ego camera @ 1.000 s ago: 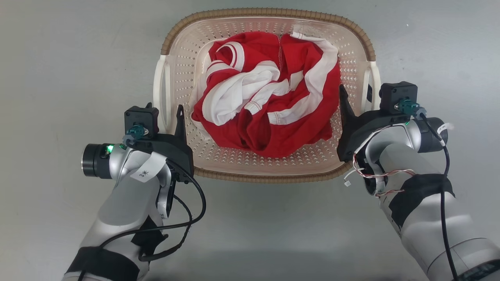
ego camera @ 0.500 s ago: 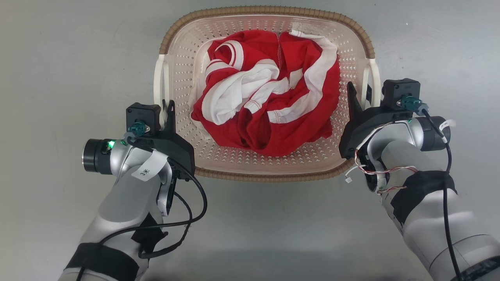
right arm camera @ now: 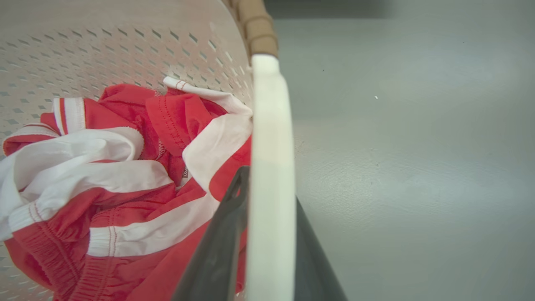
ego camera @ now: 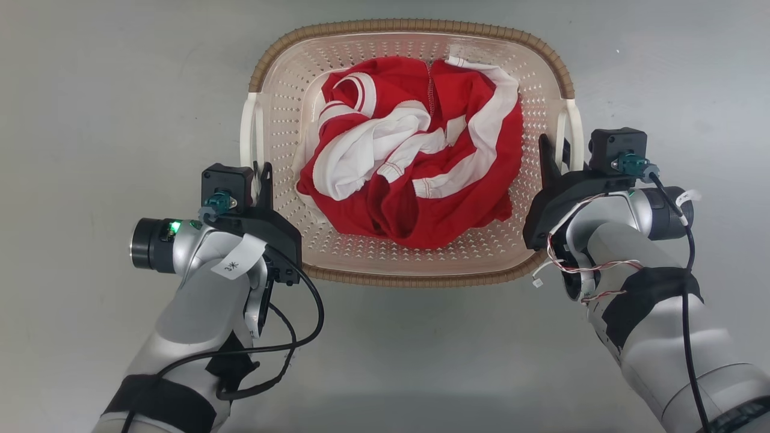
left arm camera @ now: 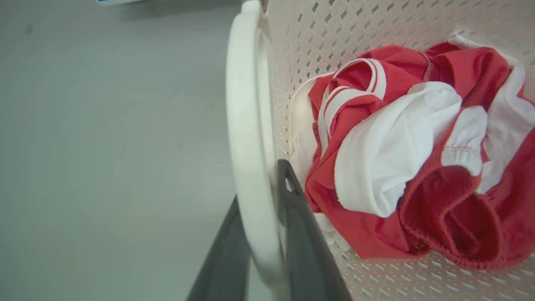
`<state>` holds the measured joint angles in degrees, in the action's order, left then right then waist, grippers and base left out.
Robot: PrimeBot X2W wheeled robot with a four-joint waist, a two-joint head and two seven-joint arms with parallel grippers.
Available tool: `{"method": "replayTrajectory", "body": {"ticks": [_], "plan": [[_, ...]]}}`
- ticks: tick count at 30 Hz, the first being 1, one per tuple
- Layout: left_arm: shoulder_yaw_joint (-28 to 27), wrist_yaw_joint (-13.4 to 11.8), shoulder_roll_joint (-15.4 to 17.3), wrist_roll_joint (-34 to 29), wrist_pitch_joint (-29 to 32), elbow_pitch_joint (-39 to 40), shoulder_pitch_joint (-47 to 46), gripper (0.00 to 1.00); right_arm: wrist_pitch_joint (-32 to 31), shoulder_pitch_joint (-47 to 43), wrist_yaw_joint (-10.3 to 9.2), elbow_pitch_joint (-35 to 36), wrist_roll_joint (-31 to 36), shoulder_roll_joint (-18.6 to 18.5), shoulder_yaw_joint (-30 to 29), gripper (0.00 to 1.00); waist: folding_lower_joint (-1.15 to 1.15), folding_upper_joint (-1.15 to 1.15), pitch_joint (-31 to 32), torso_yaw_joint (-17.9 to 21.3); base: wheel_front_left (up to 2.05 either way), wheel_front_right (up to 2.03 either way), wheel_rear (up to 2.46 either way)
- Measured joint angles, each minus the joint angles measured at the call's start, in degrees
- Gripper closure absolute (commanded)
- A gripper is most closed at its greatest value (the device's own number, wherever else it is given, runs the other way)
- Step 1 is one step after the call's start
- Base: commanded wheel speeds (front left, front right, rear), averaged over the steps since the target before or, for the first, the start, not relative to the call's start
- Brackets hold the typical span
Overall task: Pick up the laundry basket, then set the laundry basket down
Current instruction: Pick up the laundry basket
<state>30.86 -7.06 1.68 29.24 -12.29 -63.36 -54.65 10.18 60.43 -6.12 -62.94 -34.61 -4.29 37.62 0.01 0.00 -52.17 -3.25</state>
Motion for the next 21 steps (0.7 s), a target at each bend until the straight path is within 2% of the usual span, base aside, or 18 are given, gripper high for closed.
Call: {"method": "replayTrajectory", "body": {"ticks": [21], "plan": [[4.8, 0.1, -0.4, 2.9, -0.2, -2.8, 6.1, 1.00, 0.5, -8.0, 0.02, -1.5, -4.8, 0.4, 4.2, 1.00, -0.01, 0.00, 9.7, 0.1, 0.00, 0.00, 0.00]]}}
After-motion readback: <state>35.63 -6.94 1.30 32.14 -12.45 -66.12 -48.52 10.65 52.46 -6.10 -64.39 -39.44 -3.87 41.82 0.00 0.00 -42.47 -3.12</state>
